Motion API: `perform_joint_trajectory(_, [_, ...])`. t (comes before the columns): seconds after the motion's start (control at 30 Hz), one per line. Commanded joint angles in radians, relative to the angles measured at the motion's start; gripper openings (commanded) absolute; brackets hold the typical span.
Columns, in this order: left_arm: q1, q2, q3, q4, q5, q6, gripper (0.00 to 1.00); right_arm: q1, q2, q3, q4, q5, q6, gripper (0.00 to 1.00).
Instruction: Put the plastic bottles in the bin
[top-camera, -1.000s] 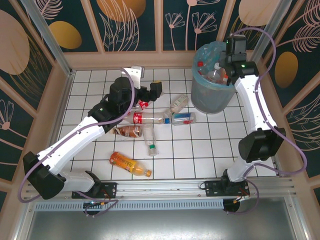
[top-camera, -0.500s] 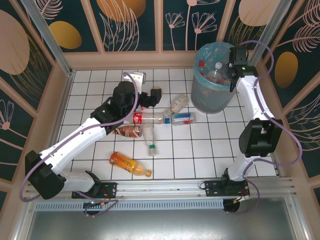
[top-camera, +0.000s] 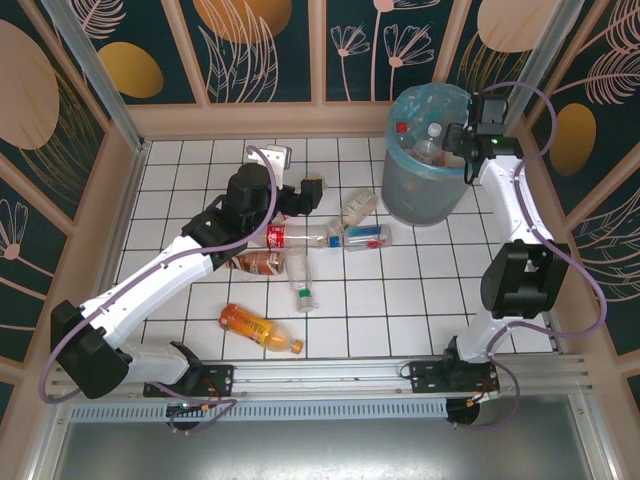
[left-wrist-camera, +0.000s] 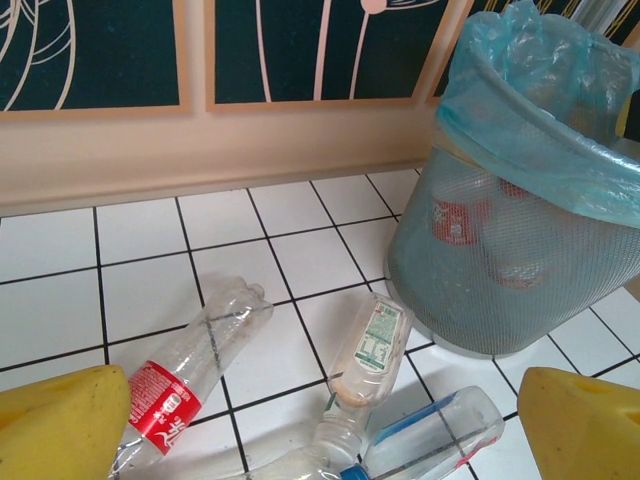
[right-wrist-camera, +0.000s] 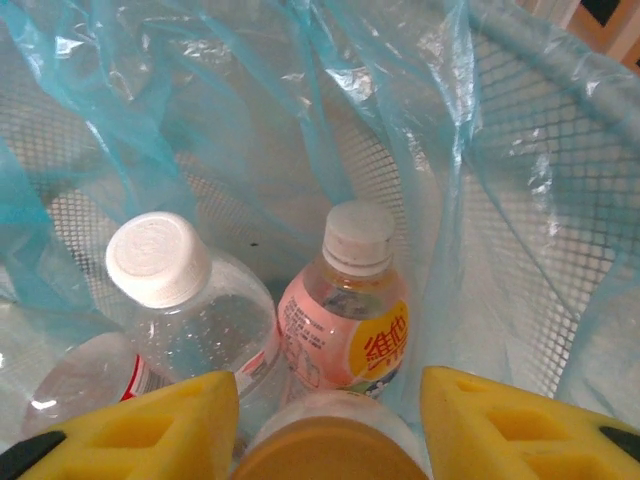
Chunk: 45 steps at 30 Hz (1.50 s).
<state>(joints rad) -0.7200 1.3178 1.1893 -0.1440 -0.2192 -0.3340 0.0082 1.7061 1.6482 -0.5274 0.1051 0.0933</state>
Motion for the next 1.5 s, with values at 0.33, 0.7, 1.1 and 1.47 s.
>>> perform_joint_trajectory(0.33, [-0.004,0.002,-0.006,-0.009,-0.020,-0.015,0.99,0.061,0.009,0.068,-0.127,0.044,0.031,0.61])
perform_joint_trajectory(0.7, [-0.005,-0.053,0.007,-0.076,-0.093,0.120,0.99,0.118,-0.040,0.169,-0.102,0.020,0.031,0.61])
perform_joint_trajectory(1.1, [-0.005,-0.192,-0.060,-0.137,-0.124,0.388,0.99,0.144,-0.193,0.064,0.078,0.024,-0.002,0.67])
perform_joint_trajectory(1.47, [-0.004,-0.203,-0.073,-0.127,-0.131,0.350,0.99,0.110,-0.234,-0.074,0.099,-0.023,0.009,0.66])
